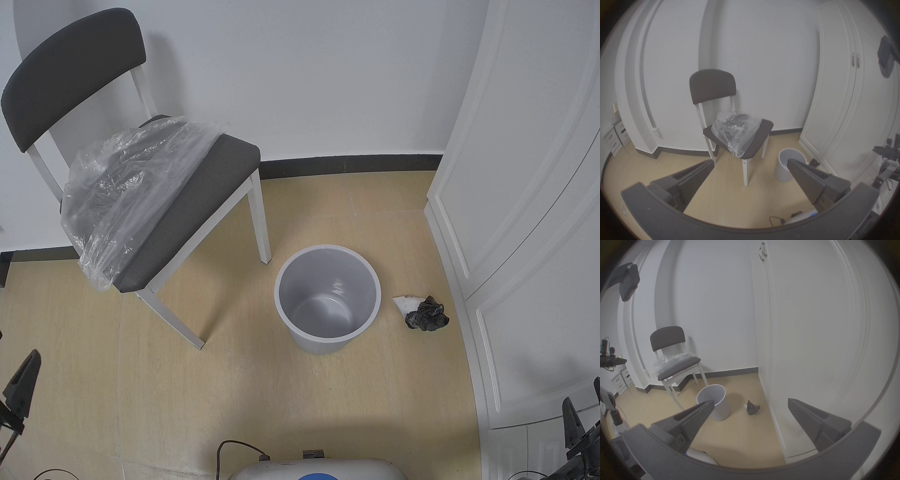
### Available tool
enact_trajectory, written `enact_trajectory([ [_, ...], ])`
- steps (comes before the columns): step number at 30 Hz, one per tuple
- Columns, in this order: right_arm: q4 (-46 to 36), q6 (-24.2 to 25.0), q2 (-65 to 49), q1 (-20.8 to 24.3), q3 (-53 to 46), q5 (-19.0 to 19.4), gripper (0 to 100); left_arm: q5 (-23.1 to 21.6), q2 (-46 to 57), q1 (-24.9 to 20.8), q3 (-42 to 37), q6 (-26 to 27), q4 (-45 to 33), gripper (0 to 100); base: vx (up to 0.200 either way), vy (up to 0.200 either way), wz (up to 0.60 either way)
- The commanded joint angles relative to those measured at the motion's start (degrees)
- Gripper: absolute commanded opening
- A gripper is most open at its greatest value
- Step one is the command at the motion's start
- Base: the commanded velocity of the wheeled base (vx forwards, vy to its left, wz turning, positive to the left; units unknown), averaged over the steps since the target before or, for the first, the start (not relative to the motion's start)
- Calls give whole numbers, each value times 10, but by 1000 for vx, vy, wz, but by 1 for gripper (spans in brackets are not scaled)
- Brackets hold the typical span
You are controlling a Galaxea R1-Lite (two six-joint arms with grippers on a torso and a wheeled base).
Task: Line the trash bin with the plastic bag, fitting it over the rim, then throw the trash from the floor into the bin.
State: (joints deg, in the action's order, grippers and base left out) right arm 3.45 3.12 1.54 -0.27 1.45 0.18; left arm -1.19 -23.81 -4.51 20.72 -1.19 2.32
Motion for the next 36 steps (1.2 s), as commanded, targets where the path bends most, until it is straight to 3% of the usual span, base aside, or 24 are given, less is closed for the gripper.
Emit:
enact_trajectory([
  [1, -2, 0, -15, 2, -15, -7, 100, 1, -150, -1, 28, 51, -1, 100, 0, 0, 0],
  [5, -1, 3, -15, 2, -15, -6, 100, 12, -208, 8, 50, 90, 0, 100, 0, 0, 0],
  [14, -1, 7, -15, 2, -15, -6, 100, 100, -352, 20, 124, 187, 14, 100, 0, 0, 0],
  [22, -1, 7, -15, 2, -15, -6, 100, 108, -430, 19, 136, 193, 88, 100, 0, 0, 0],
  [29, -1, 7, -15, 2, -15, -6, 100, 143, -526, 14, 139, 196, 169, 100, 0, 0, 0],
  [36, -1, 7, -15, 2, -15, -6, 100, 166, -577, 13, 142, 266, 224, 100, 0, 0, 0],
])
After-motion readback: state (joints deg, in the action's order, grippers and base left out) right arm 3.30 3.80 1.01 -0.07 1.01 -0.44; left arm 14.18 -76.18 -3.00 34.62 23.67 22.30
